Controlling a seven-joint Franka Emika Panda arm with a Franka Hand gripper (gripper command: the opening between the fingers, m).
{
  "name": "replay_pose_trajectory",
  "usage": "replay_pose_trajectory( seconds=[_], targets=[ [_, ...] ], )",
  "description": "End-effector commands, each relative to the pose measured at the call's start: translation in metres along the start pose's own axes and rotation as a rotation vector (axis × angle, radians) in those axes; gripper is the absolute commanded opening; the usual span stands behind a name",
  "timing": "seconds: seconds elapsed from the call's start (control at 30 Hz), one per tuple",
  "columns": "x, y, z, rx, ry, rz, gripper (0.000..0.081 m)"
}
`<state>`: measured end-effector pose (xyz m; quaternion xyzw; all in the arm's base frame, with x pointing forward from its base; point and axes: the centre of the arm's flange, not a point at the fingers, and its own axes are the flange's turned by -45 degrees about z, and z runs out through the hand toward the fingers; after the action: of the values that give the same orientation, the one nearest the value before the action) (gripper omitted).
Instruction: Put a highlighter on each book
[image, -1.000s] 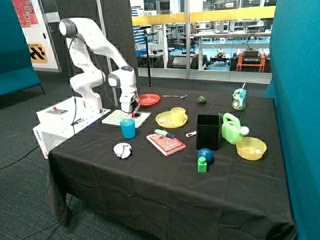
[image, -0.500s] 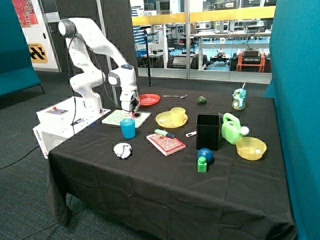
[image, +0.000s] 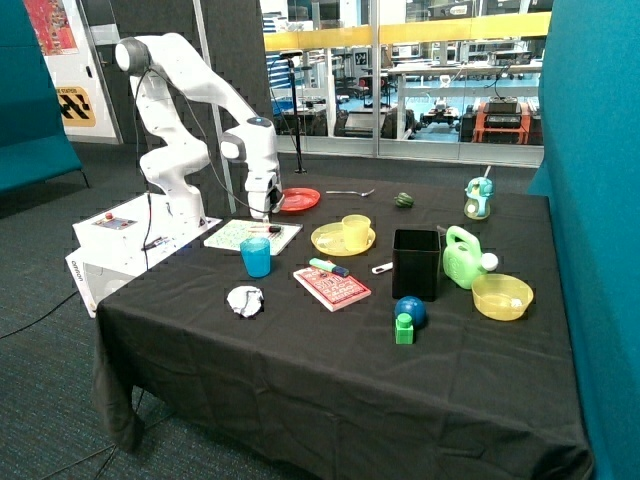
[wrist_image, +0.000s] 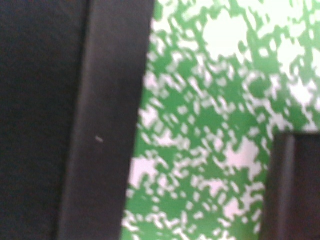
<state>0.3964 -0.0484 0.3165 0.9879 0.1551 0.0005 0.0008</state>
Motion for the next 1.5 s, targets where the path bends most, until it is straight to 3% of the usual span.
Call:
replay_pose_trajectory(
  seconds=[0.0,0.33,0.5,1.0,1.47],
  targets=[
    [0.019,-0.012,-0.024,0.0017,-0.0006,-0.042,0.0561],
    [0.042,-0.032,-0.051,0.0018,-0.0006,-0.104,0.0486],
    [0.042,-0.031,-0.056,0.0018,-0.0006,-0.088,0.0475],
    [0.035,-0.005,-0.054,0.0017,-0.0006,-0.048,0.0463],
    [0.049,-0.009,-0.052,0.0018,-0.0006,-0.122,0.0456]
  ],
)
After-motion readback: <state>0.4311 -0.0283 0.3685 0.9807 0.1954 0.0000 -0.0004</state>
